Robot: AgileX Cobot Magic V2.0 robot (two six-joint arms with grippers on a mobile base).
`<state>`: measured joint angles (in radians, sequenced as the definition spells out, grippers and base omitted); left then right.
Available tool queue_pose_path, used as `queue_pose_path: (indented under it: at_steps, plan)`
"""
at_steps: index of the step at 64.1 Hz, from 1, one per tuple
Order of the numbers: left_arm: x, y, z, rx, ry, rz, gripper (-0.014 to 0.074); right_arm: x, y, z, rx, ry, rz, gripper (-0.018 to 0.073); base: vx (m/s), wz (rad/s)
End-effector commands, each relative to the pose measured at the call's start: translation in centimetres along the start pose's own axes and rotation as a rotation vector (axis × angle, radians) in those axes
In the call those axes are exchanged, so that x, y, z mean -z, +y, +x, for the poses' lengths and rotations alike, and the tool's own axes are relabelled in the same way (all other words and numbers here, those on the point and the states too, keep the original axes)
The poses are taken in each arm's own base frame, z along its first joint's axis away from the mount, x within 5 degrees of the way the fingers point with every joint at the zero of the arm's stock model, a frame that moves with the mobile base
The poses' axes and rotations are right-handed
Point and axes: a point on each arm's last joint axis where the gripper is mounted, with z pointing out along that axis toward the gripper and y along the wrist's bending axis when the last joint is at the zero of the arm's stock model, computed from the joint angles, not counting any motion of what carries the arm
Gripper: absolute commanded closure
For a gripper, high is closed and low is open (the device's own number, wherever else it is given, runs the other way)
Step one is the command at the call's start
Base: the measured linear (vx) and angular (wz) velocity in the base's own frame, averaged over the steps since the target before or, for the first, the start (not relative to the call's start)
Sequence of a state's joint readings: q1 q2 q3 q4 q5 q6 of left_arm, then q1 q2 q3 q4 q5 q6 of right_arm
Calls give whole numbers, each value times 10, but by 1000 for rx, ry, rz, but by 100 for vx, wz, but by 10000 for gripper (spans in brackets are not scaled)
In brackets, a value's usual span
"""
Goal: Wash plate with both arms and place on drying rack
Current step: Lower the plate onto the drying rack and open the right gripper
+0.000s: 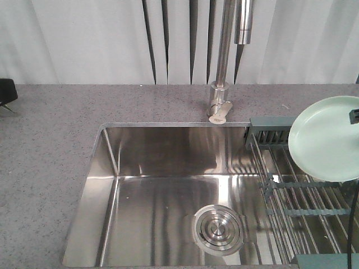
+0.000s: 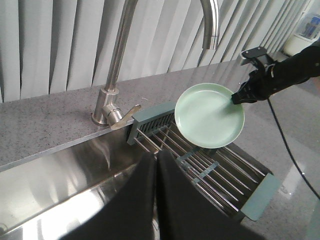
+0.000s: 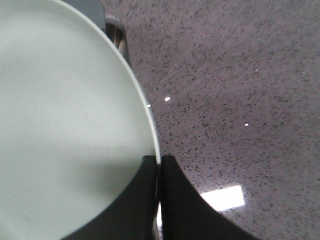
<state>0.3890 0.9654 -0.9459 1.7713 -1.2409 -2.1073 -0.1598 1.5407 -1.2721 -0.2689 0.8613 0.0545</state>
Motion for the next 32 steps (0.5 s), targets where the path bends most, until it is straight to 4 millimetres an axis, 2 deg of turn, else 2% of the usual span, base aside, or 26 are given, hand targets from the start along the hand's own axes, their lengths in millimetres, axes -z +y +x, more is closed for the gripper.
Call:
queue_pose_path:
  at_steps: [1, 13, 32]
  plan:
    - [3, -15, 3, -30, 89, 102, 602, -1, -2, -14, 18, -78, 9, 563, 0, 0]
    - [3, -15, 3, -30, 88, 101, 602, -32, 4, -12, 49, 6, 1, 563, 0, 0]
    - [3, -14, 3, -30, 85, 97, 602, -47, 18, -9, 83, 45, -118, 522, 0, 0]
